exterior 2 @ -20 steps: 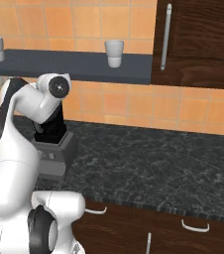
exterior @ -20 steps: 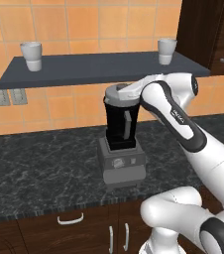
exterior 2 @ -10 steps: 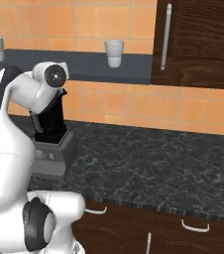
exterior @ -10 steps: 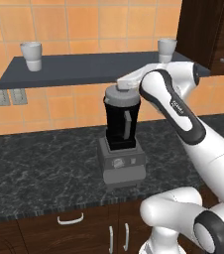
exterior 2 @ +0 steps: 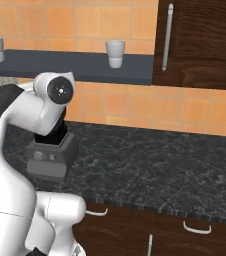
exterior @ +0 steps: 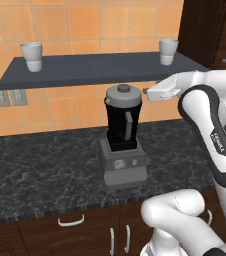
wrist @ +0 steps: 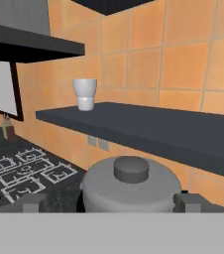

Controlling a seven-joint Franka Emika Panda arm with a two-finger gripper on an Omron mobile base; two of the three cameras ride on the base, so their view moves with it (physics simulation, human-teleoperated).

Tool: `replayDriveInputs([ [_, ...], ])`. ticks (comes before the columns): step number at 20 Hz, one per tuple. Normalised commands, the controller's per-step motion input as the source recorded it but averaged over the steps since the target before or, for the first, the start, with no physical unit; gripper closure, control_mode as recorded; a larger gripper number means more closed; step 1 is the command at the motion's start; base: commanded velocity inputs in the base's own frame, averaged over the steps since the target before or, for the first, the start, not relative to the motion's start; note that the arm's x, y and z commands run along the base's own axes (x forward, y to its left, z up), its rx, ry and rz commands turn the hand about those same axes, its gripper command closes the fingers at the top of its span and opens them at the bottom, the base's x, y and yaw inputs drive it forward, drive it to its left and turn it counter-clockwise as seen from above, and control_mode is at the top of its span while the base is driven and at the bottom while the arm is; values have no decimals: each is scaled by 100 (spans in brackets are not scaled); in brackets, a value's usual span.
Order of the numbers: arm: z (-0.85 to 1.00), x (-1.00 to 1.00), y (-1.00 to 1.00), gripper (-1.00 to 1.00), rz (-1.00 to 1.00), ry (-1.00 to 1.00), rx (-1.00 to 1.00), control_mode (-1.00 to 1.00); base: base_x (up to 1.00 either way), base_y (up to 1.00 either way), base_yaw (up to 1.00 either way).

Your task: Close the lid blender by securely placing the lid on top.

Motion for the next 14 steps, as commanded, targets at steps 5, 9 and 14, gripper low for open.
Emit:
replayDriveInputs([
  [5, -15, -14, -24, -100, 0, 0, -5, -100, 0, 0, 0],
  [9, -25, -32, -34, -100, 0, 0, -6, -100, 0, 0, 0],
  [14, -17, -18, -17, -100, 0, 2, -5, -100, 0, 0, 0],
])
